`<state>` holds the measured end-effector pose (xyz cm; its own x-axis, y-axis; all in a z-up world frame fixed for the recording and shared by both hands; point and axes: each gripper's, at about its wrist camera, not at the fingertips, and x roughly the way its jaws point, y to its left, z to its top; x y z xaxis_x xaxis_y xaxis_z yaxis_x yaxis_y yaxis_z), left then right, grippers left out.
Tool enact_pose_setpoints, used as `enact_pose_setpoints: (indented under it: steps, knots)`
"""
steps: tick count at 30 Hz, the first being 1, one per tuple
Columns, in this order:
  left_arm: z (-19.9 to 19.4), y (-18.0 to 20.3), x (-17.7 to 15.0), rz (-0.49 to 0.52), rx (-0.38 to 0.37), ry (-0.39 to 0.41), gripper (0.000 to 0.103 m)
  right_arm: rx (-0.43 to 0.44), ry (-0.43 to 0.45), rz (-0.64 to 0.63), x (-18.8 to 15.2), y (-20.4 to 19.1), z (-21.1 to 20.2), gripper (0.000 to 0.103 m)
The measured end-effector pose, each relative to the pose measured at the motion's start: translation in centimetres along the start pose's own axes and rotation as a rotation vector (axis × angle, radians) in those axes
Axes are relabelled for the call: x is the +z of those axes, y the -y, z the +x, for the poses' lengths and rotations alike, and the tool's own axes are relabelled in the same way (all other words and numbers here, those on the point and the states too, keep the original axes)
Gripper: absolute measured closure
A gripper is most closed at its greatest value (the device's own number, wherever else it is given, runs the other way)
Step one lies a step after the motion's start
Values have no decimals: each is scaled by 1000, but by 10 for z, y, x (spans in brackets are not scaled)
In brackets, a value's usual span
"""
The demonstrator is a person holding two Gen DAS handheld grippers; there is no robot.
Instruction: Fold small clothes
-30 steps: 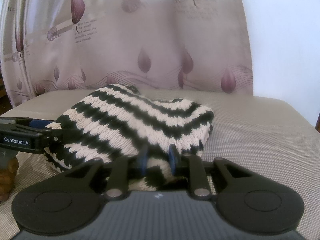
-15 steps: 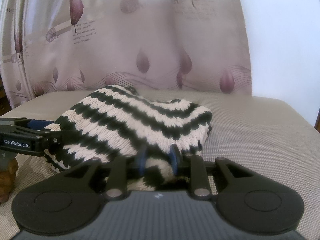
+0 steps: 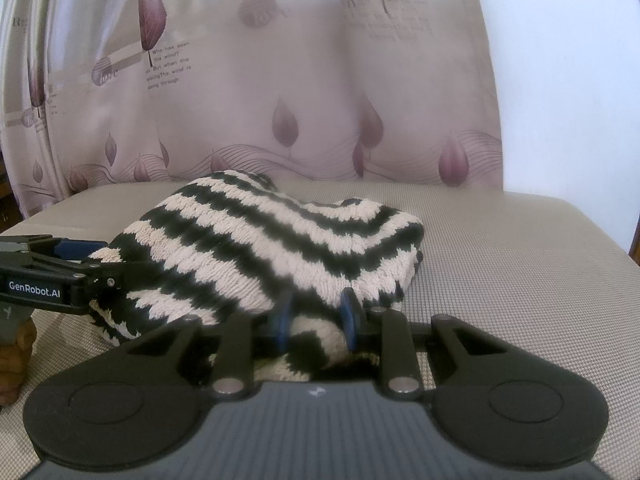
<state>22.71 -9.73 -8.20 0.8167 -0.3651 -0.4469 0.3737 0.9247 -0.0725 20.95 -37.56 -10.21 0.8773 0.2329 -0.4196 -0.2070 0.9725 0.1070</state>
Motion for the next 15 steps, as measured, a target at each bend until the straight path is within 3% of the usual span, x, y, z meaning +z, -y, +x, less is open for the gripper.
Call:
enact_pose_setpoints:
  steps: [15]
  knots:
    - [-1,1,0,5,5,2,0,-2,2,1,1,1,0,77]
